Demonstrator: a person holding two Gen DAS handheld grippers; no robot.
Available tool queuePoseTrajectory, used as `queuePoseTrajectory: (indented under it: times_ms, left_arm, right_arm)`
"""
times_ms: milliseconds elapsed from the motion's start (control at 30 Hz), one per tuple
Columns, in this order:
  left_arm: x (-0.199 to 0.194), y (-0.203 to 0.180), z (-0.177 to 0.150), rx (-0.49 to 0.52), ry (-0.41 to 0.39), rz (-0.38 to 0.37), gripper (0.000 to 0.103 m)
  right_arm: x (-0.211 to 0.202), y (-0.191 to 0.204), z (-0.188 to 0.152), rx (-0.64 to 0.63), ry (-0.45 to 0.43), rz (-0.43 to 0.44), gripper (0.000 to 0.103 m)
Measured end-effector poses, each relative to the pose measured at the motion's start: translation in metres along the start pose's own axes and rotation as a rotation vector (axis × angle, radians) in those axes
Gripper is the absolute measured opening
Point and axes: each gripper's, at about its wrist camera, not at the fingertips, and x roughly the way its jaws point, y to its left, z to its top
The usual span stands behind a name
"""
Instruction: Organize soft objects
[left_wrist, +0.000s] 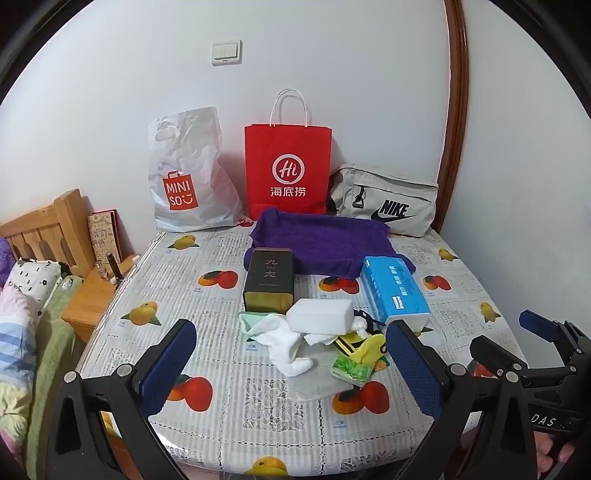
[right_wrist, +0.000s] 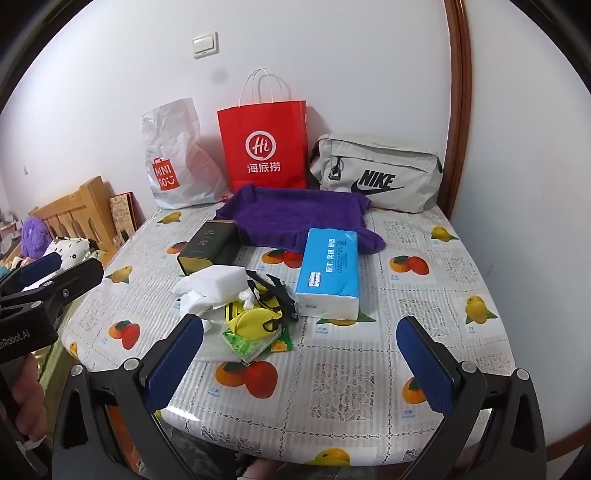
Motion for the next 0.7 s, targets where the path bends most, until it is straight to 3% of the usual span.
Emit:
queuePoseTrajectory:
  times_ms: [700]
  left_arm:
    - [-0.0022, 0.0001, 0.0025, 0.005, 0.0, 0.007, 0.103]
  right_arm:
    - [-0.0039, -0.0016, 0.0011, 0.001, -0.01, -0.006, 0.103]
